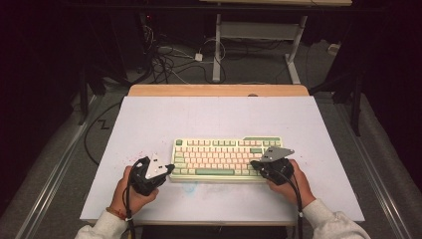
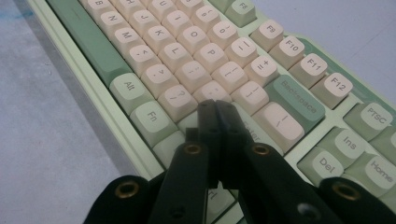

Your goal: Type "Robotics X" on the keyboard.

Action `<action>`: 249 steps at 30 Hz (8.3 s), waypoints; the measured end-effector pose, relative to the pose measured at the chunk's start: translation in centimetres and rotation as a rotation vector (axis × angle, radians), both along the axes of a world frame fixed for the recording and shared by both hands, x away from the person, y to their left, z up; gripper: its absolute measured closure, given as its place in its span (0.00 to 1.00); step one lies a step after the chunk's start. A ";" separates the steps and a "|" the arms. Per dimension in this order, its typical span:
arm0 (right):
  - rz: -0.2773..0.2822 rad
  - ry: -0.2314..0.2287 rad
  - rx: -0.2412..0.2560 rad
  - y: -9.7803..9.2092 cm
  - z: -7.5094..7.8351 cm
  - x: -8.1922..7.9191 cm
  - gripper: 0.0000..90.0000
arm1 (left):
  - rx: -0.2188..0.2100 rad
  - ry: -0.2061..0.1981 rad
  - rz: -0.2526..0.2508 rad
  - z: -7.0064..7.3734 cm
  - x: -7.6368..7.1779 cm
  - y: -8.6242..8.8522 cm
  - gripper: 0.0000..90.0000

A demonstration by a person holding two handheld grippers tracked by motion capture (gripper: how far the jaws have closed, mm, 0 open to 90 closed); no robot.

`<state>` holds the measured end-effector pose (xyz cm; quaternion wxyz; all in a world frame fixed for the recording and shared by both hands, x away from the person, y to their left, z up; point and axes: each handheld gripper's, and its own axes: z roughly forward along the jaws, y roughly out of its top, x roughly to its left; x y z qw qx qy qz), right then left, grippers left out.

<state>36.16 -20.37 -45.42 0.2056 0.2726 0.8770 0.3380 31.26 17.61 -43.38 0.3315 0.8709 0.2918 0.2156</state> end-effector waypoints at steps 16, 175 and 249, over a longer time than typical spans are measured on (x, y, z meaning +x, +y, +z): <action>0.001 -0.005 -0.003 0.0 0.0 -0.1 1.00 | -0.044 0.052 0.019 0.9 2.3 -0.9 0.97; -0.109 -0.286 0.063 -3.2 3.8 -4.3 0.25 | 0.033 -0.230 -0.075 0.5 0.4 -3.5 0.18; -0.291 -0.236 0.044 -10.8 0.4 -6.7 0.21 | 0.040 -0.131 0.091 -3.7 -2.7 4.7 0.17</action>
